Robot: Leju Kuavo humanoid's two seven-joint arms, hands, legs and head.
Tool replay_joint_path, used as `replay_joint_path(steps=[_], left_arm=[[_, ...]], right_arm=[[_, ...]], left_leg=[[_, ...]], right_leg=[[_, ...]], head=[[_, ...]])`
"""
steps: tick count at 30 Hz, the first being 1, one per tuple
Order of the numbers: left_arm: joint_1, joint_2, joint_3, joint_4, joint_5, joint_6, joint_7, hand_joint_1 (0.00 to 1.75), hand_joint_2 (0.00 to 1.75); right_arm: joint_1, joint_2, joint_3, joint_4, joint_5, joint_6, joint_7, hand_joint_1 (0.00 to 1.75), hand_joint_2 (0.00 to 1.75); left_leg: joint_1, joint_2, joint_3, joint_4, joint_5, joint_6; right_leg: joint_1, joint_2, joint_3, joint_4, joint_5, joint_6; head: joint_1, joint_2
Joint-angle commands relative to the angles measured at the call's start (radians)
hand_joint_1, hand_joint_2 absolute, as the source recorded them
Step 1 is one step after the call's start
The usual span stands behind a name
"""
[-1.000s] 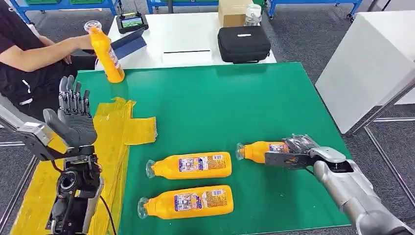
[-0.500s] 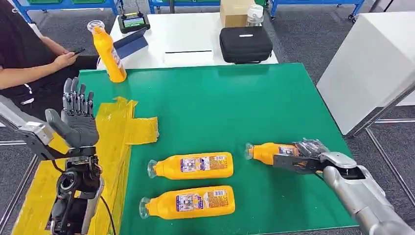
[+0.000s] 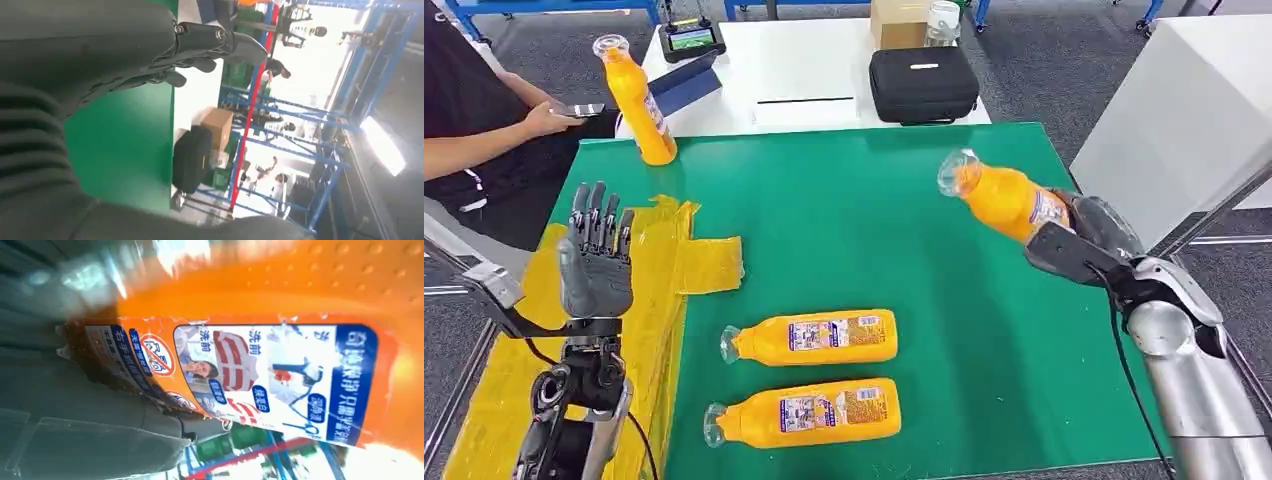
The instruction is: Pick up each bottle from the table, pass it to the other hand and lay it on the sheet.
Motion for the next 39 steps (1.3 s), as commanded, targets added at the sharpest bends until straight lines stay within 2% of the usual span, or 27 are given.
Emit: replay_joint_path(steps=[1,6,8,10,17,25,30,31,35,36,39], left_arm=[[-0.111,-0.014,-0.107,0.133,0.018,-0.008,0.036,0.00,1.75],[-0.162,-0.027,-0.179,0.194,0.030,-0.047,0.061,0.00,1.75],[-0.202,-0.055,-0.220,0.221,0.036,-0.051,0.066,0.00,1.75],[-0.207,-0.055,-0.233,0.219,0.039,-0.043,0.063,0.00,1.75],[-0.269,-0.081,-0.290,0.226,-0.021,0.061,0.028,0.00,1.75],[-0.266,-0.076,-0.291,0.223,-0.026,0.075,0.019,0.00,1.75],[-0.259,-0.085,-0.295,0.197,-0.078,0.144,0.014,0.00,1.75],[-0.259,-0.086,-0.294,0.197,-0.080,0.146,0.015,0.00,1.75],[-0.264,-0.095,-0.305,0.189,-0.107,0.168,0.008,0.00,1.75],[-0.263,-0.099,-0.307,0.183,-0.108,0.169,0.007,0.00,1.75],[-0.262,-0.113,-0.321,0.150,-0.114,0.169,0.009,0.00,1.75]], right_arm=[[-0.281,0.220,0.087,0.157,-0.068,-0.028,-0.008,1.75,1.75],[-0.302,0.296,0.116,0.199,-0.109,-0.030,-0.005,1.75,1.75],[-0.352,0.379,0.157,0.289,-0.092,-0.073,0.017,1.75,1.75],[-0.367,0.390,0.178,0.321,-0.095,-0.099,0.013,1.75,1.75],[-0.507,0.596,0.231,0.609,-0.178,-0.152,0.011,1.75,1.75],[-0.510,0.592,0.239,0.613,-0.186,-0.151,0.006,1.75,1.75],[-0.564,0.680,0.268,0.689,-0.211,-0.122,0.041,1.75,1.75],[-0.566,0.682,0.271,0.693,-0.212,-0.121,0.043,1.75,1.75],[-0.579,0.718,0.294,0.723,-0.206,-0.111,0.070,1.75,1.75],[-0.582,0.722,0.300,0.734,-0.203,-0.110,0.076,1.75,1.75],[-0.579,0.723,0.308,0.772,-0.197,-0.115,0.088,1.75,1.75]], left_leg=[[-0.002,0.008,0.002,0.001,-0.001,-0.001],[-0.001,0.002,0.003,0.000,0.002,-0.003],[-0.001,0.003,0.003,0.000,0.001,-0.003],[-0.001,0.004,0.001,0.000,0.002,-0.003],[-0.001,0.006,0.002,0.001,0.001,-0.003],[0.000,0.000,0.000,0.000,0.003,-0.004],[-0.001,0.003,-0.002,0.001,0.003,-0.004],[-0.001,0.006,0.002,0.002,0.000,-0.004],[0.000,0.000,-0.001,0.001,0.003,-0.004],[0.000,0.001,0.002,0.001,0.001,-0.005],[0.000,0.002,0.000,0.001,0.002,-0.004]], right_leg=[[-0.002,0.008,-0.001,0.002,0.001,-0.001],[0.000,0.002,0.001,0.000,0.000,-0.001],[-0.001,0.003,0.001,0.001,0.000,-0.001],[-0.001,0.004,-0.001,0.002,0.001,-0.001],[-0.001,0.006,-0.002,0.003,0.000,-0.002],[0.000,0.000,-0.002,0.003,0.000,-0.002],[-0.001,0.003,-0.005,0.004,0.001,-0.003],[-0.001,0.005,-0.003,0.006,-0.001,-0.003],[0.000,0.000,-0.004,0.003,0.001,-0.003],[0.000,0.000,-0.001,0.004,-0.001,-0.004],[0.000,0.001,-0.003,0.004,0.000,-0.003]], head=[[0.000,0.000],[0.000,0.000],[0.000,0.000],[0.000,0.000],[0.000,0.000],[0.000,0.000],[0.001,0.000],[0.001,0.000],[0.001,0.000],[0.000,0.000],[0.000,0.000]])
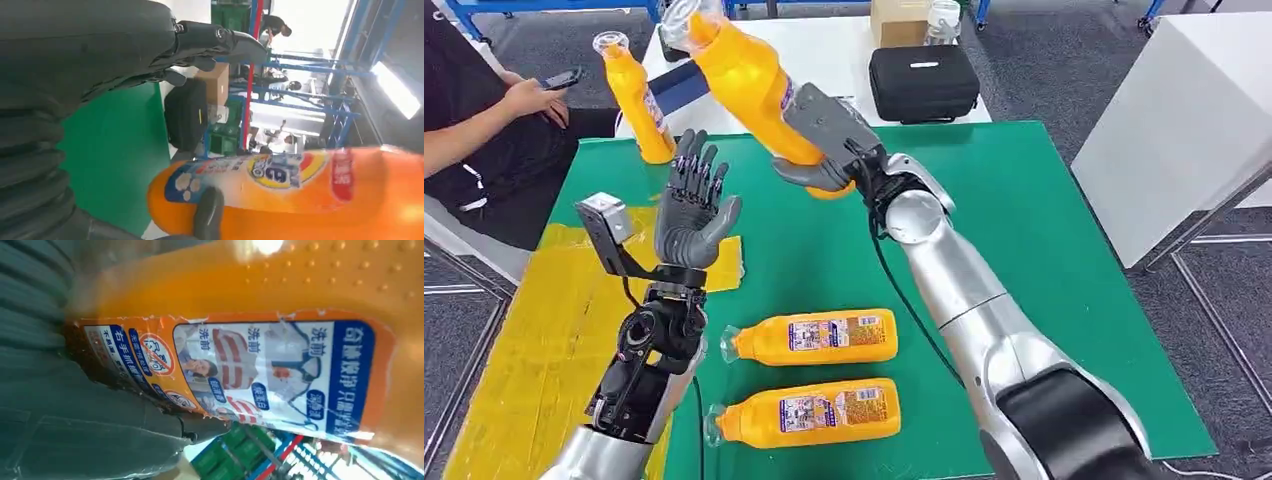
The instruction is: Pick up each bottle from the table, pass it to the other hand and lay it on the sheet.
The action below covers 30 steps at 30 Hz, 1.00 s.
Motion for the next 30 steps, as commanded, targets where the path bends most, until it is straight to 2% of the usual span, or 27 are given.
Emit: replay_joint_path(steps=[1,7,10,15,19,23,27,30], left_arm=[[-0.041,-0.018,-0.054,-0.008,-0.021,0.010,0.004,0.00,1.75],[-0.056,-0.041,-0.115,-0.015,-0.039,0.005,0.031,0.00,1.75],[-0.057,-0.044,-0.118,-0.014,-0.039,0.005,0.032,0.00,1.75],[-0.087,-0.057,-0.146,-0.001,-0.035,-0.006,0.046,0.00,1.75],[-0.090,-0.057,-0.149,0.001,-0.034,-0.005,0.049,0.00,1.75],[-0.123,-0.062,-0.181,0.032,-0.018,-0.006,0.066,0.00,1.75],[-0.149,-0.075,-0.214,0.060,-0.007,-0.003,0.100,0.00,1.75],[-0.151,-0.073,-0.220,0.060,-0.003,0.002,0.103,0.00,1.75]], right_arm=[[-0.087,0.043,0.060,0.195,0.009,0.005,0.032,1.75,1.75],[-0.116,0.049,0.101,0.278,0.048,0.005,0.063,1.75,1.75],[-0.115,0.049,0.105,0.277,0.049,0.004,0.064,1.75,1.75],[-0.083,0.049,0.217,0.267,0.028,0.009,0.102,1.75,1.75],[-0.075,0.049,0.238,0.259,0.015,-0.003,0.109,1.75,1.75],[-0.060,0.049,0.417,0.247,-0.007,-0.013,0.145,1.75,1.75],[-0.058,0.049,0.495,0.212,-0.020,-0.046,0.156,1.75,1.75],[-0.065,0.049,0.507,0.208,-0.032,-0.045,0.168,1.75,1.75]], left_leg=[[0.000,0.000,0.002,0.001,-0.001,0.000],[-0.001,-0.001,0.001,0.001,-0.001,0.000],[-0.001,0.000,0.001,0.001,-0.001,0.000],[0.000,-0.002,0.002,0.001,-0.002,-0.001],[0.000,-0.002,0.002,0.001,-0.001,0.000],[0.000,-0.002,0.001,0.001,-0.001,0.000],[0.000,-0.003,0.002,0.001,-0.001,0.000],[0.000,-0.002,0.000,0.002,-0.001,0.000]], right_leg=[[0.000,0.000,0.002,0.001,-0.001,0.000],[0.000,-0.001,0.002,0.001,-0.001,0.000],[-0.001,-0.001,0.002,0.001,-0.001,0.000],[0.000,-0.002,0.003,0.001,-0.002,-0.001],[0.000,-0.003,0.002,0.000,-0.002,-0.001],[0.000,-0.002,0.001,0.000,-0.001,0.000],[0.000,-0.004,0.003,0.000,-0.002,0.000],[0.001,-0.004,0.001,0.000,-0.002,0.000]], head=[[0.000,0.000],[0.000,0.000],[0.000,0.000],[0.000,0.000],[0.000,0.000],[0.000,0.000],[0.000,0.000],[0.000,0.000]])
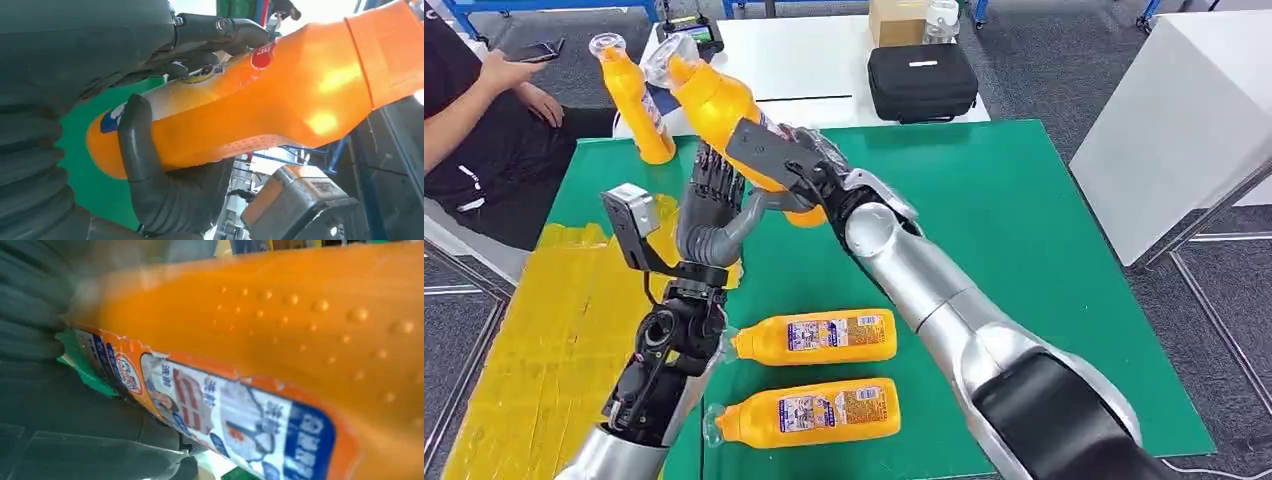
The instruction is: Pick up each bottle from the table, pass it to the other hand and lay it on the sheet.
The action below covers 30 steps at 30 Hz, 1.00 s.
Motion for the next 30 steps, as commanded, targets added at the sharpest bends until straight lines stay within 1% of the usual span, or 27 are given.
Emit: replay_joint_path(steps=[1,3,4,6,7,9,10,12,14,15,17,18,19,20,22,23,25,26,30], left_arm=[[-0.140,-0.019,-0.146,0.085,0.005,-0.012,0.030,0.00,1.75],[-0.146,-0.014,-0.155,0.087,-0.004,-0.005,0.046,0.00,1.75],[-0.155,-0.012,-0.161,0.095,-0.011,0.004,0.062,0.00,1.75],[-0.168,-0.007,-0.160,0.104,-0.023,0.025,0.074,0.00,1.75],[-0.178,-0.001,-0.160,0.112,-0.034,0.033,0.083,0.00,1.75],[-0.193,0.008,-0.149,0.132,-0.049,0.047,0.099,0.00,1.75],[-0.195,0.010,-0.146,0.133,-0.049,0.047,0.099,0.00,1.75],[-0.204,0.010,-0.144,0.152,-0.060,0.051,0.110,0.00,1.75],[-0.221,0.015,-0.140,0.163,-0.093,0.056,0.117,0.00,1.75],[-0.223,0.009,-0.125,0.164,-0.092,0.054,0.125,0.00,1.75],[-0.236,0.009,-0.110,0.169,-0.077,0.040,0.135,0.00,1.75],[-0.244,0.005,-0.099,0.177,-0.075,0.038,0.137,0.00,1.75],[-0.249,0.005,-0.095,0.180,-0.069,0.031,0.140,0.00,1.75],[-0.251,0.004,-0.096,0.179,-0.071,0.030,0.139,0.00,1.75],[-0.250,-0.002,-0.093,0.175,-0.059,0.023,0.139,0.00,1.75],[-0.248,-0.006,-0.092,0.170,-0.050,0.021,0.137,0.00,1.75],[-0.243,-0.011,-0.093,0.155,-0.045,0.024,0.134,0.00,1.75],[-0.237,-0.012,-0.092,0.139,-0.041,0.031,0.132,0.00,1.75],[-0.234,-0.011,-0.089,0.130,-0.038,0.034,0.132,0.00,1.75]], right_arm=[[-0.004,0.007,0.244,0.032,-0.016,-0.001,0.023,1.75,1.75],[-0.009,0.007,0.252,0.030,-0.019,-0.001,0.012,1.75,1.75],[-0.014,0.007,0.273,0.007,-0.022,0.002,0.014,1.75,1.75],[-0.014,0.007,0.316,-0.039,-0.034,0.000,0.022,1.75,1.75],[-0.011,0.007,0.336,-0.059,-0.039,-0.005,0.030,1.75,1.75],[-0.005,0.007,0.373,-0.092,-0.035,-0.016,0.033,1.75,1.75],[-0.003,0.007,0.374,-0.093,-0.035,-0.017,0.035,1.75,1.75],[-0.001,0.007,0.386,-0.098,-0.026,-0.029,0.030,1.75,1.75],[0.012,0.007,0.396,-0.102,-0.005,-0.044,0.031,1.75,1.75],[0.017,0.007,0.404,-0.098,0.019,-0.049,0.026,1.75,1.75],[0.033,0.007,0.416,-0.108,0.033,-0.042,0.019,1.75,1.75],[0.045,0.007,0.426,-0.119,0.039,-0.035,0.014,1.75,1.75],[0.052,0.007,0.432,-0.128,0.037,-0.029,0.014,1.75,1.75],[0.058,0.007,0.440,-0.135,0.041,-0.042,0.017,1.75,1.75],[0.063,0.007,0.447,-0.143,0.030,-0.042,0.020,1.75,1.75],[0.064,0.007,0.457,-0.149,0.016,-0.046,0.022,1.75,1.75],[0.067,0.007,0.468,-0.154,-0.014,-0.052,0.024,1.75,1.75],[0.077,0.007,0.478,-0.157,-0.031,-0.052,0.023,1.75,1.75],[0.084,0.007,0.487,-0.158,-0.040,-0.056,0.023,1.75,1.75]], left_leg=[[0.001,-0.004,0.003,0.001,-0.002,0.000],[0.000,-0.003,0.004,0.001,-0.002,-0.001],[0.000,-0.003,0.001,0.001,-0.001,0.000],[0.000,-0.002,0.001,0.001,-0.001,-0.001],[0.001,-0.004,0.005,0.002,-0.003,-0.001],[0.001,-0.002,0.001,0.001,-0.001,-0.001],[0.000,-0.001,0.001,0.001,-0.001,-0.001],[0.000,-0.001,0.004,0.001,-0.002,-0.001],[0.001,-0.001,0.001,0.001,-0.001,-0.001],[0.001,-0.003,0.002,0.000,-0.001,-0.001],[0.001,-0.001,0.001,0.000,0.000,0.000],[0.001,-0.001,0.003,0.001,-0.002,-0.001],[0.001,0.000,0.001,0.000,-0.001,-0.001],[0.001,-0.001,0.003,0.001,-0.002,-0.001],[0.001,0.000,0.000,0.000,0.000,-0.001],[0.001,-0.002,0.003,0.001,-0.002,-0.001],[0.001,0.000,0.001,0.000,-0.001,-0.001],[0.001,0.000,0.002,0.001,-0.002,-0.001],[0.001,-0.001,0.002,0.001,-0.001,-0.001]], right_leg=[[0.001,-0.005,0.005,0.001,-0.003,0.000],[0.001,-0.004,0.006,0.001,-0.004,-0.001],[0.001,-0.003,0.003,0.000,-0.002,-0.001],[0.001,-0.003,0.002,0.001,-0.002,-0.001],[0.001,-0.005,0.007,0.002,-0.005,-0.001],[0.001,-0.002,0.002,0.001,-0.002,-0.001],[0.001,-0.001,0.001,0.000,-0.001,-0.001],[0.001,-0.002,0.005,0.001,-0.003,-0.001],[0.001,0.000,0.002,0.001,-0.001,-0.001],[0.001,-0.002,0.003,0.000,-0.002,-0.001],[0.000,0.000,0.001,0.000,-0.001,-0.001],[0.001,0.000,0.004,0.001,-0.002,-0.001],[0.001,0.001,0.002,0.000,-0.001,-0.001],[0.001,0.000,0.004,0.000,-0.002,-0.001],[0.001,0.000,0.001,0.000,-0.001,-0.001],[0.001,-0.002,0.004,0.000,-0.003,-0.001],[0.001,0.000,0.002,0.000,-0.001,-0.001],[0.001,0.000,0.004,0.000,-0.002,-0.001],[0.001,0.000,0.003,0.000,-0.002,-0.001]], head=[[-0.001,0.000],[0.000,0.000],[0.000,0.000],[0.000,0.000],[0.000,0.000],[0.000,0.000],[0.000,0.000],[0.000,0.000],[0.000,0.000],[0.000,0.000],[0.000,0.000],[0.000,0.000],[0.000,0.000],[0.000,0.000],[0.000,0.000],[0.000,0.000],[0.000,0.000],[0.000,0.000],[0.000,0.000]])
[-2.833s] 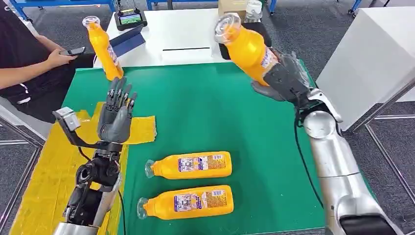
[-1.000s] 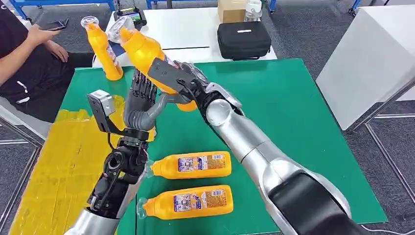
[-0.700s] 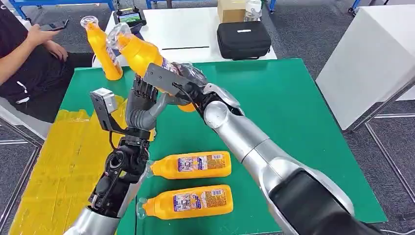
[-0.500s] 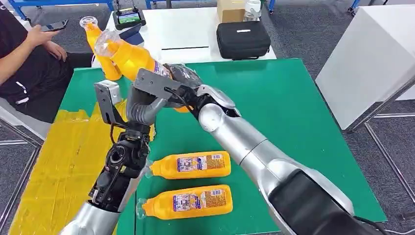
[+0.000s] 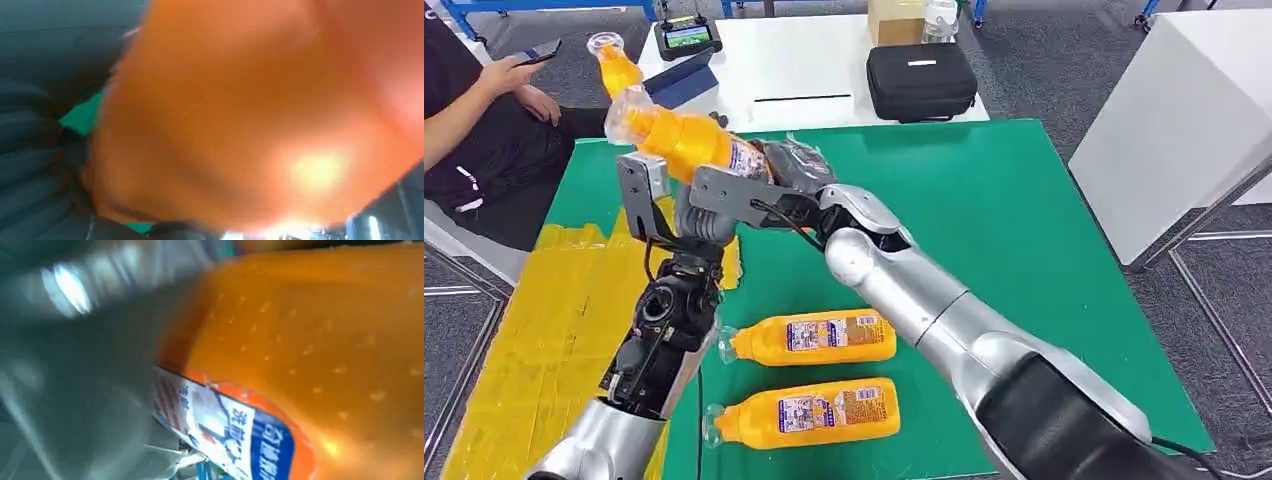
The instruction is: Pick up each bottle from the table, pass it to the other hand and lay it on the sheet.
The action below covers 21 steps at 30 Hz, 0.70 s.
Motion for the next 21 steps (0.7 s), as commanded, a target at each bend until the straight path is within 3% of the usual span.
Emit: replay_joint_path(steps=[1,12,15,16,17,21], left_arm=[[-0.138,-0.027,-0.098,0.043,0.008,-0.029,0.008,0.00,1.75],[-0.112,-0.030,-0.078,0.004,0.131,-0.055,-0.001,0.00,1.75],[-0.083,-0.037,-0.066,-0.028,0.269,-0.107,0.002,0.00,1.75],[-0.076,-0.030,-0.075,-0.040,0.289,-0.115,-0.002,1.64,1.75],[-0.069,-0.027,-0.081,-0.054,0.291,-0.116,-0.007,1.75,1.75],[-0.054,-0.029,-0.100,-0.084,0.300,-0.124,-0.012,1.75,1.75]], right_arm=[[0.082,0.042,0.203,-0.057,-0.034,0.019,-0.024,1.75,1.75],[0.119,0.042,0.289,-0.066,-0.111,0.015,-0.014,1.75,1.75],[0.133,0.042,0.315,-0.066,-0.136,0.012,-0.015,1.75,1.75],[0.136,0.042,0.322,-0.063,-0.138,0.006,-0.018,1.75,1.75],[0.139,0.042,0.323,-0.058,-0.138,-0.001,-0.016,1.75,1.75],[0.128,0.042,0.293,-0.006,-0.138,-0.020,-0.023,1.75,1.75]], left_leg=[[0.001,-0.003,0.001,0.000,-0.001,-0.001],[0.002,-0.003,0.003,0.001,-0.002,-0.001],[0.001,-0.002,0.001,0.000,-0.001,-0.001],[0.001,-0.002,0.004,0.000,-0.002,-0.001],[0.002,-0.001,0.002,0.000,-0.002,-0.001],[0.002,-0.003,0.001,0.000,-0.001,-0.001]], right_leg=[[0.001,-0.004,0.002,0.000,-0.002,-0.001],[0.002,-0.004,0.005,0.000,-0.003,-0.001],[0.001,-0.002,0.003,-0.001,-0.001,-0.001],[0.001,-0.003,0.005,-0.001,-0.003,-0.001],[0.002,-0.002,0.004,-0.001,-0.002,-0.001],[0.002,-0.004,0.002,-0.001,-0.002,-0.001]], head=[[0.000,0.000],[-0.001,0.000],[0.000,0.000],[0.000,0.000],[0.000,0.000],[0.000,0.000]])
